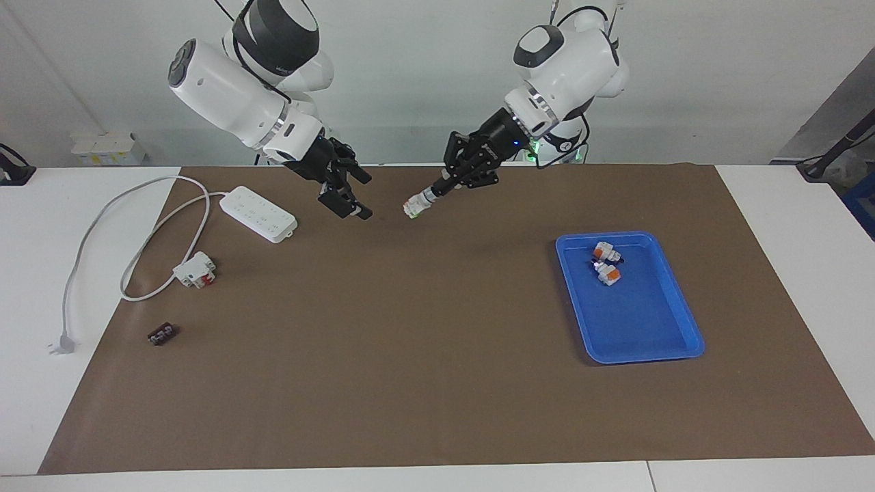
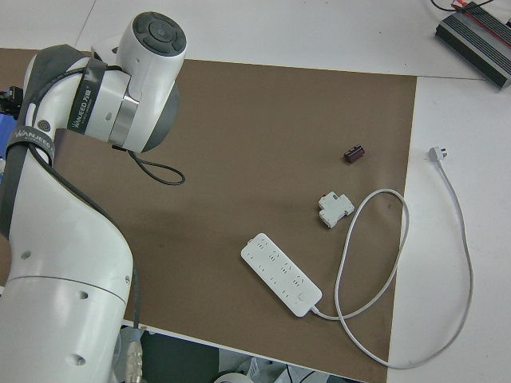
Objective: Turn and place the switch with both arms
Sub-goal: 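Carry the switch with the left gripper while the right gripper withdraws, then lower the switch into the blue tray and open the left gripper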
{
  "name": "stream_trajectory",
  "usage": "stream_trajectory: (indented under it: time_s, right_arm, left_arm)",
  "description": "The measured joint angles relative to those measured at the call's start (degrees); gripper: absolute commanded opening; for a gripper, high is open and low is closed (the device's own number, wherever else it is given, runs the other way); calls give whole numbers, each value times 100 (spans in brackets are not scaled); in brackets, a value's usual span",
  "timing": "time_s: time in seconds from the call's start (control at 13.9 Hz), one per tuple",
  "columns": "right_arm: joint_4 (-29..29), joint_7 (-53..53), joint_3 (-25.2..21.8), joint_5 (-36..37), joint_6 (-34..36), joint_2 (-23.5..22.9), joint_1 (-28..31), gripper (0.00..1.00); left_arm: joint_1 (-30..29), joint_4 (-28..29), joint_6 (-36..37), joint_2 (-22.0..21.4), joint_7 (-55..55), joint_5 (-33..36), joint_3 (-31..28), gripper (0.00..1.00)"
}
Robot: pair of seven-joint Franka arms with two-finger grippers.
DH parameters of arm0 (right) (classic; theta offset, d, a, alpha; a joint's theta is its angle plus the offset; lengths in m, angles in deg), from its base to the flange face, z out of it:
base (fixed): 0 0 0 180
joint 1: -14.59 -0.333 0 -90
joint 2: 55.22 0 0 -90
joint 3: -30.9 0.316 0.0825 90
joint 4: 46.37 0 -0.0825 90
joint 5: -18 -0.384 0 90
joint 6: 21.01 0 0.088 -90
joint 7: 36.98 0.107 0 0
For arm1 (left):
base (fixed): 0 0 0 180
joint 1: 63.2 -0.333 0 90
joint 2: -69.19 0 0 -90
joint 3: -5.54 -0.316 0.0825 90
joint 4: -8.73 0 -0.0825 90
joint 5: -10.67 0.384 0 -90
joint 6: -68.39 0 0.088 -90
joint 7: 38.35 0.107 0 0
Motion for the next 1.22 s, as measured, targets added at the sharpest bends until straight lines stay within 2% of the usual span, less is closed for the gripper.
stream_trajectory:
  time_s: [0.29, 0.5, 0.79, 1.15, 1.22]
  right_arm:
    - [51, 492, -33, 1080, -47, -5, 31, 100]
    - [191, 1205, -42, 1598, -82, -42, 65, 100]
    - [580, 2736, -58, 2587, -214, -121, 90, 100]
    - [814, 4496, -68, 2918, -219, -229, 212, 100]
    - [824, 4934, -71, 2920, -219, -237, 256, 100]
  left_arm:
    - [-1258, 22, 833, 0, 8, 1603, -37, 0]
    - [-1954, 27, 1125, -1, 22, 2621, -49, 0]
    - [-2507, 66, 1593, -1, 22, 4191, -48, 0]
    - [-2906, 497, 1665, 0, 23, 5148, -42, 0]
    - [-2988, 574, 1665, 5, 24, 5226, -43, 19]
